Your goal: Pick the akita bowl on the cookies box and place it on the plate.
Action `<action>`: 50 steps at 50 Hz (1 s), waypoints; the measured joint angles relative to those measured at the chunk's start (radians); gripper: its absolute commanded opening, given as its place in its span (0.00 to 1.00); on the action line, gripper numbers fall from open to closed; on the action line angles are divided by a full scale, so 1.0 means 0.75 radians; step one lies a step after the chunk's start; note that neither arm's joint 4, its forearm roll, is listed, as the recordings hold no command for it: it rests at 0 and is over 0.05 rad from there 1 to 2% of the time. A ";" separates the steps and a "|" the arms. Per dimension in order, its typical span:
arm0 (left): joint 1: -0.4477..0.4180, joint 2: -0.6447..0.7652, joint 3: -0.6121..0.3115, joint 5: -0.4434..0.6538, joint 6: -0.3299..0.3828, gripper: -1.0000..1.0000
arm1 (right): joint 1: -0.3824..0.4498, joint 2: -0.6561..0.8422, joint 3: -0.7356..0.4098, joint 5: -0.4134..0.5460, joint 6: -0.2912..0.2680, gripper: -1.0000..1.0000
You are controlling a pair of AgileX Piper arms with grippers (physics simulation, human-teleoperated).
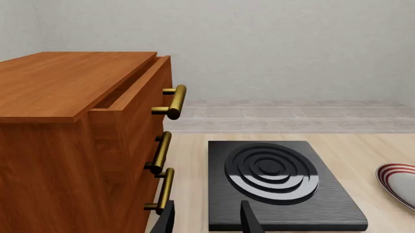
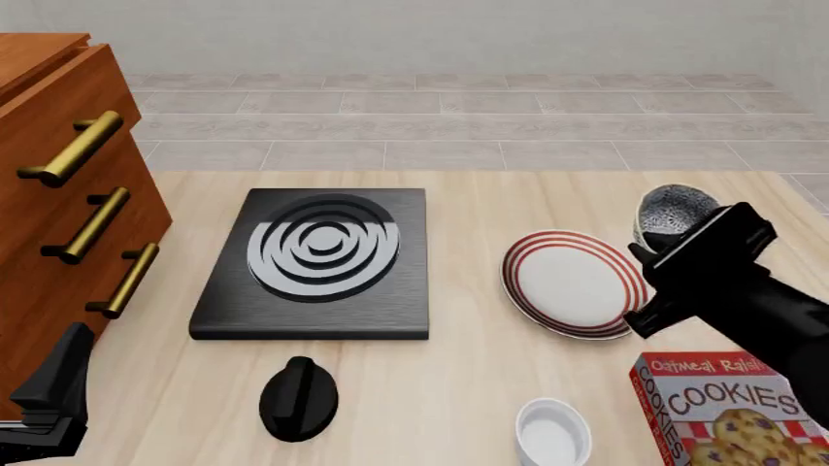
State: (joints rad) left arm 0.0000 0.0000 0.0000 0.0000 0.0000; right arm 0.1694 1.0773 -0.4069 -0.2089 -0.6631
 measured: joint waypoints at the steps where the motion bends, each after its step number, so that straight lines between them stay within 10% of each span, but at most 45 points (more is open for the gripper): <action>1: 0.000 0.000 0.000 0.000 0.000 1.00 | 0.003 0.009 -0.010 0.005 0.007 0.00; 50: 0.000 0.000 0.000 0.000 0.000 1.00 | 0.064 0.315 -0.173 -0.016 0.067 0.00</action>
State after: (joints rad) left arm 0.0000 0.0000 0.0000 0.0000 0.0000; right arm 0.2171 1.3137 -0.5367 -0.2205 -0.6130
